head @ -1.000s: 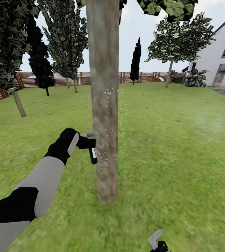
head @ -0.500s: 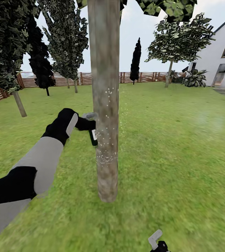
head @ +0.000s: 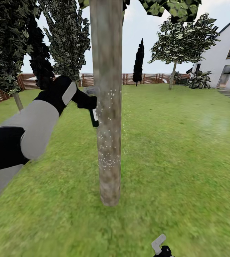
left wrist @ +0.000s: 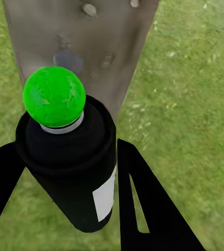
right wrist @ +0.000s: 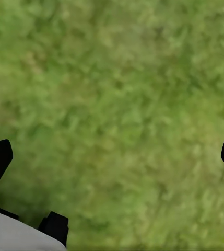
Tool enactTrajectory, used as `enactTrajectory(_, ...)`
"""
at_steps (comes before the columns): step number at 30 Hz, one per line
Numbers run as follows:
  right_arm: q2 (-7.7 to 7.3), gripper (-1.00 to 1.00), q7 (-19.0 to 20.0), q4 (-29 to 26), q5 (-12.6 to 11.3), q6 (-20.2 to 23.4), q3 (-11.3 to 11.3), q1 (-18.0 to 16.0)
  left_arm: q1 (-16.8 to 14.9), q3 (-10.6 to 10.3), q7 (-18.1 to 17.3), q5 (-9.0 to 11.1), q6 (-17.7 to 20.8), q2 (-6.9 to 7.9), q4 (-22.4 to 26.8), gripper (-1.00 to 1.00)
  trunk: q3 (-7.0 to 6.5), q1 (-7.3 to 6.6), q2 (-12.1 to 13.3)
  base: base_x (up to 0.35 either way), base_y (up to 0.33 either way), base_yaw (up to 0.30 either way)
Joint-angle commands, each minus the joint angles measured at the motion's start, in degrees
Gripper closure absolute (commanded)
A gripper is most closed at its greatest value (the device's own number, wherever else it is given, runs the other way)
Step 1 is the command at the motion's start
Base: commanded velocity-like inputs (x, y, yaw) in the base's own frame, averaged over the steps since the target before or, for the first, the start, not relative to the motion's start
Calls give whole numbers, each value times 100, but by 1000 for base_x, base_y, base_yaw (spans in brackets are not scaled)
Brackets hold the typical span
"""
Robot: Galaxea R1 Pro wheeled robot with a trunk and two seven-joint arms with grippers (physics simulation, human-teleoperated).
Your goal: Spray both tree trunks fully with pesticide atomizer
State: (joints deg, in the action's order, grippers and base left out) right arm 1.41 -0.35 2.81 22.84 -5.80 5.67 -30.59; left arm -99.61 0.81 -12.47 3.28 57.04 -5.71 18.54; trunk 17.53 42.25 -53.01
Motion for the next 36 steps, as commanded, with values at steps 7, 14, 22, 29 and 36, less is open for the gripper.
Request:
enactTrajectory(7, 0, -100, -1, 1, 1, 1, 3, 0, -670, -2, -1, 0, 0, 0, -444, 100, 1, 0, 1, 0, 0, 0)
enactTrajectory(14, 0, -100, 0, 3, 1, 4, 0, 0, -1138, -2, -1, 3, 0, 0, -514, 100, 1, 0, 1, 0, 0, 0)
enactTrajectory(22, 0, -100, -1, 7, 1, 8, 1, 0, -1185, 16, -4, 49, -2, -5, -362, 100, 1, 0, 1, 0, 0, 0)
enactTrajectory(29, 0, -100, -3, 9, 1, 6, 4, 0, -1184, 33, -35, 868, 18, -120, -399, 100, 1, 0, 1, 0, 0, 0)
enactTrajectory(36, 0, -100, -1, 9, 1, 5, -1, 0, -1185, 55, -38, 920, 56, -174, -510, 100, 1, 0, 1, 0, 0, 0)
